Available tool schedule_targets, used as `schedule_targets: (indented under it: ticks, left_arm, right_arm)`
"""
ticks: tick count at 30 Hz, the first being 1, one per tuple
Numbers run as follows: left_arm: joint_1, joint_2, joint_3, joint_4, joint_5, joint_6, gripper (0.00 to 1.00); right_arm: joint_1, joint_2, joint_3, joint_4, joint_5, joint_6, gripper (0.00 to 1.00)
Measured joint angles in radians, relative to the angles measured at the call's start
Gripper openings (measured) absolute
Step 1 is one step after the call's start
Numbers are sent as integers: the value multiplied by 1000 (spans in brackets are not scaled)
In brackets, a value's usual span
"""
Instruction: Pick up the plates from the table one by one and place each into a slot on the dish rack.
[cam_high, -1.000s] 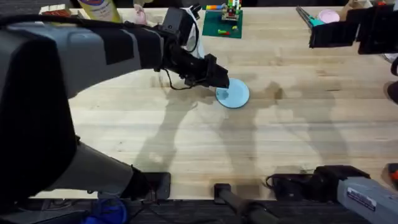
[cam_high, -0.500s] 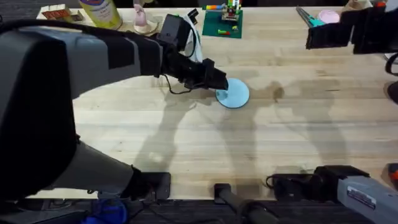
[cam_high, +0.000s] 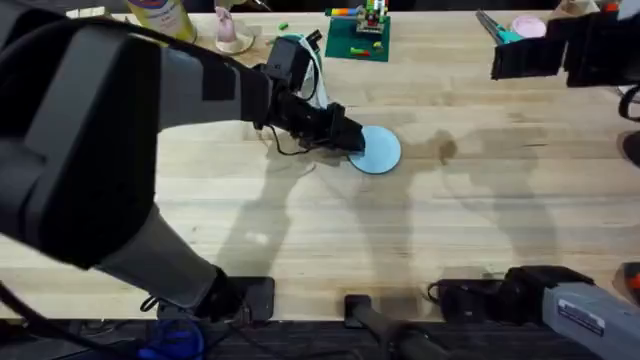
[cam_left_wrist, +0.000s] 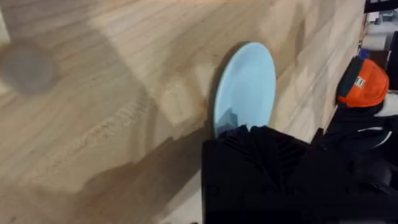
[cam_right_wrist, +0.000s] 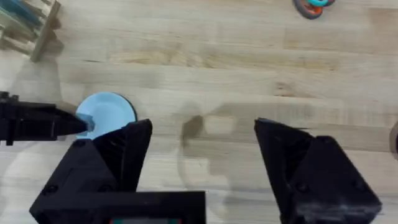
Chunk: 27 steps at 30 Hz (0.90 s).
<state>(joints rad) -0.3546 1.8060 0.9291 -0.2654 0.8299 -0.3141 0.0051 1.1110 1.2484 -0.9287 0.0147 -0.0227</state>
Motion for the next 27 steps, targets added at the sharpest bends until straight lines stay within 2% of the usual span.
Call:
schedule_targets:
  ticks: [14, 27]
  left_arm:
    - [23, 79, 2, 43, 88, 0, 43]
    - [23, 81, 2, 45, 94, 0, 43]
  right_arm:
    - [0, 0, 0, 2, 0, 0, 994]
    - [0, 0, 0, -6, -29, 0, 994]
